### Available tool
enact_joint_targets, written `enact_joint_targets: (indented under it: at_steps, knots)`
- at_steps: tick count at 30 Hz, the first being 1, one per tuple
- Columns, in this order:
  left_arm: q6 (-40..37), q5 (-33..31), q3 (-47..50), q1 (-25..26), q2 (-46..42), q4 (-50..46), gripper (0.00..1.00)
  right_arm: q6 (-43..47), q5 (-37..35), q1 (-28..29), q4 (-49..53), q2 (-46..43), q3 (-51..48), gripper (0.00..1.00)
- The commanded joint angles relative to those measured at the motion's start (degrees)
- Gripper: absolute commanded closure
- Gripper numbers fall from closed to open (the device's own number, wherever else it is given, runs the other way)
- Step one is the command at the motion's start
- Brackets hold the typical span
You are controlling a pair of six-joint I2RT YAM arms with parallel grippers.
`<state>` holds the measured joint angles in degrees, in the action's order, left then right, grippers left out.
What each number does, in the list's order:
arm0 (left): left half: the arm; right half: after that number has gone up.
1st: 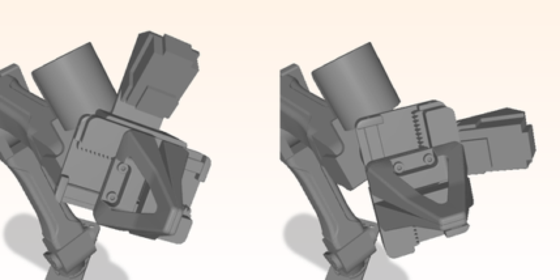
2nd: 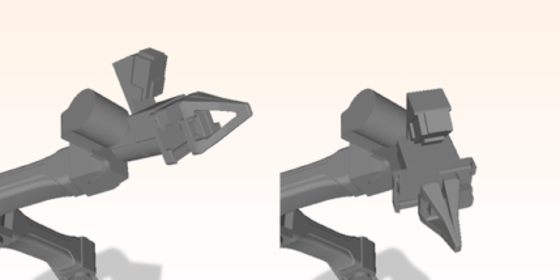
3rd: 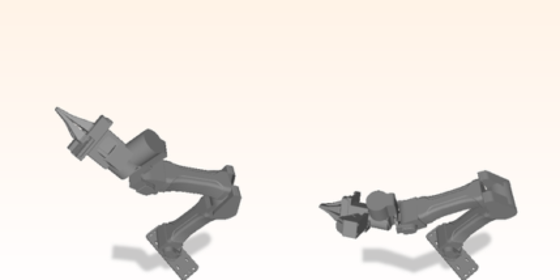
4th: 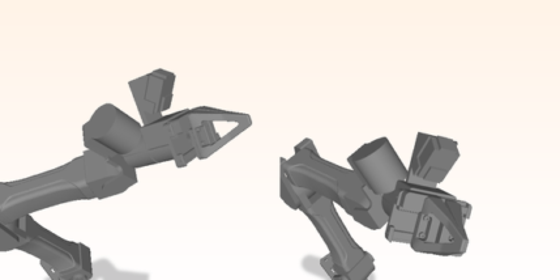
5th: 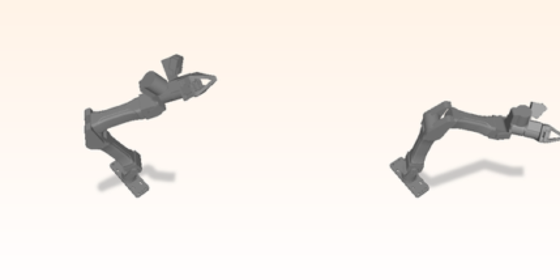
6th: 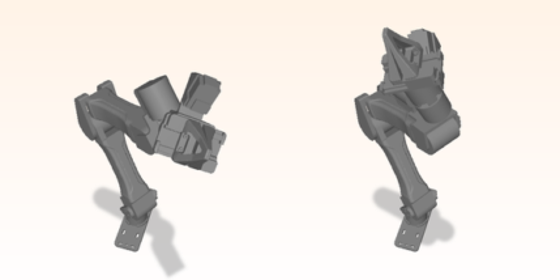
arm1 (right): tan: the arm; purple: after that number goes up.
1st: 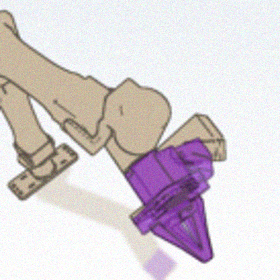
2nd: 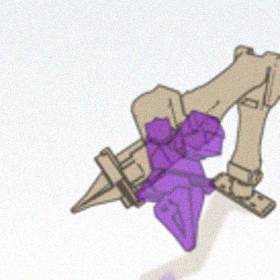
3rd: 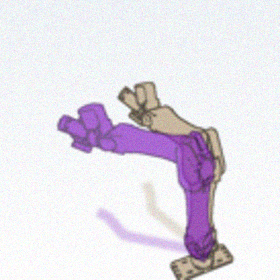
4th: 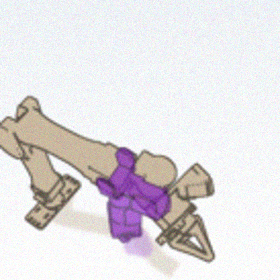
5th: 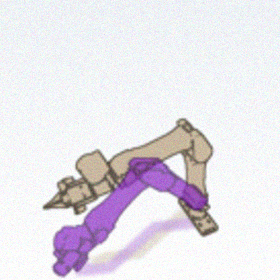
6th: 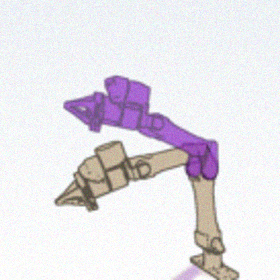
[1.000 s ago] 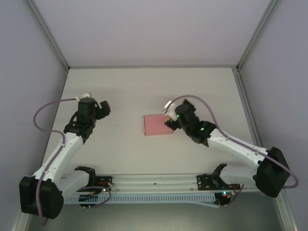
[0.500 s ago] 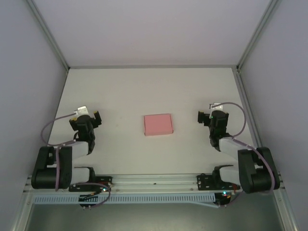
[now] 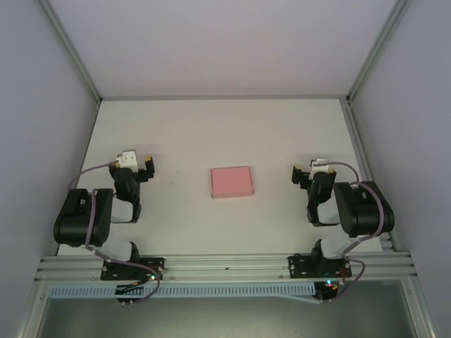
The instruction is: Assemble paper box
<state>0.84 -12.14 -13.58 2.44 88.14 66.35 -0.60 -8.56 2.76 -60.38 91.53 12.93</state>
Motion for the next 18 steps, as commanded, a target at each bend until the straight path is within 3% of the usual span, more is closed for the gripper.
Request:
enact_joint_targets:
  at_steps: [1,2,5,8,11,18]
  knots:
    - [-1.6,0.9,-0.8,-0.4,0.4,3.3,0.00,-2.8,6.4,-3.5,0.9,-1.5,6.4,0.00]
    - [-1.6,0.9,-0.8,-0.4,0.3,3.1,0.00,-3.0,6.9,-3.6,-5.6,-0.2,4.0,0.00]
    - [-1.7,0.9,-0.8,-0.4,0.3,3.2,0.00,-3.7,4.1,-3.8,3.6,-3.2,6.0,0.00]
    - [-1.6,0.9,-0.7,-0.4,0.3,3.2,0.00,-1.9,5.6,-3.2,-0.9,-1.4,5.3,0.00]
    - [-1.6,0.9,-0.8,-0.4,0.3,3.2,0.00,-1.6,6.9,-3.2,3.6,-2.7,6.6,0.00]
    - [-1.7,0.9,-0.8,-0.4,0.3,3.2,0.00,-1.6,6.8,-3.2,2.7,-2.2,6.5,0.00]
